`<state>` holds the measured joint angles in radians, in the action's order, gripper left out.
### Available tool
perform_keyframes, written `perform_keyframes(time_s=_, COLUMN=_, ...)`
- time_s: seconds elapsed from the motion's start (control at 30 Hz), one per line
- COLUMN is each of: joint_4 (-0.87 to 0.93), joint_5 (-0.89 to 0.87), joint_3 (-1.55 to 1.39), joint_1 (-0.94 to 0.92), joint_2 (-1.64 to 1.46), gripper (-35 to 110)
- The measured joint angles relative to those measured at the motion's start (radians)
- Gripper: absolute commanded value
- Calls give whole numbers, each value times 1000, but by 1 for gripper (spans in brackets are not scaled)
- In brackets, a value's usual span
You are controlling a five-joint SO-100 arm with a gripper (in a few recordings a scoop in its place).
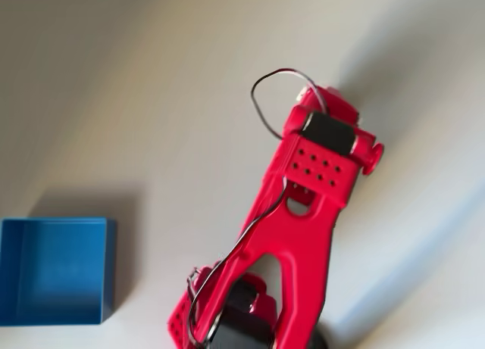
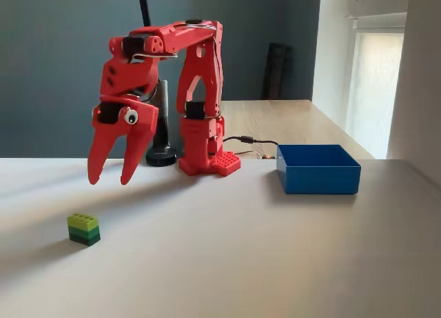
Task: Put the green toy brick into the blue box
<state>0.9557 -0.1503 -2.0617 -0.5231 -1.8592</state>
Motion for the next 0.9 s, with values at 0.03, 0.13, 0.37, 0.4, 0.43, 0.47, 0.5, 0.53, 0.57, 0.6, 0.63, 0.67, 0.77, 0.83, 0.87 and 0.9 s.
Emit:
perform_keyframes(time_s=0.03, joint_4=0, joint_5=-3, joint_3=23, joint_1=-12, joint_2=26, gripper=23)
perform_keyframes(time_s=0.13, joint_4=0, joint_5=2, joint_3=94, joint_1=-37, joint_2=120, gripper=23)
perform_keyframes(time_s=0.37, joint_4=0, joint_5=9, joint_3=224, joint_1=-81, joint_2=308, gripper=22)
perform_keyframes(time_s=0.4, joint_4=0, joint_5=14, joint_3=233, joint_1=-84, joint_2=321, gripper=22)
perform_keyframes(time_s=0.43, joint_4=0, joint_5=17, joint_3=242, joint_1=-86, joint_2=331, gripper=22)
perform_keyframes(time_s=0.47, joint_4=0, joint_5=21, joint_3=249, joint_1=-87, joint_2=337, gripper=22)
perform_keyframes(time_s=0.5, joint_4=0, joint_5=25, joint_3=253, joint_1=-86, joint_2=350, gripper=22)
perform_keyframes(time_s=0.53, joint_4=0, joint_5=32, joint_3=255, joint_1=-84, joint_2=357, gripper=22)
perform_keyframes(time_s=0.57, joint_4=0, joint_5=40, joint_3=255, joint_1=-83, joint_2=362, gripper=22)
perform_keyframes(time_s=0.6, joint_4=0, joint_5=46, joint_3=255, joint_1=-81, joint_2=370, gripper=22)
perform_keyframes(time_s=0.63, joint_4=0, joint_5=46, joint_3=255, joint_1=-81, joint_2=380, gripper=22)
perform_keyframes(time_s=0.67, joint_4=0, joint_5=46, joint_3=255, joint_1=-80, joint_2=391, gripper=22)
perform_keyframes(time_s=0.77, joint_4=-25, joint_5=60, joint_3=258, joint_1=-74, joint_2=428, gripper=21)
perform_keyframes(time_s=0.83, joint_4=-44, joint_5=61, joint_3=258, joint_1=-71, joint_2=454, gripper=21)
perform_keyframes(time_s=0.87, joint_4=-58, joint_5=67, joint_3=258, joint_1=-67, joint_2=469, gripper=20)
perform_keyframes(time_s=0.9, joint_4=-67, joint_5=74, joint_3=258, joint_1=-67, joint_2=480, gripper=18)
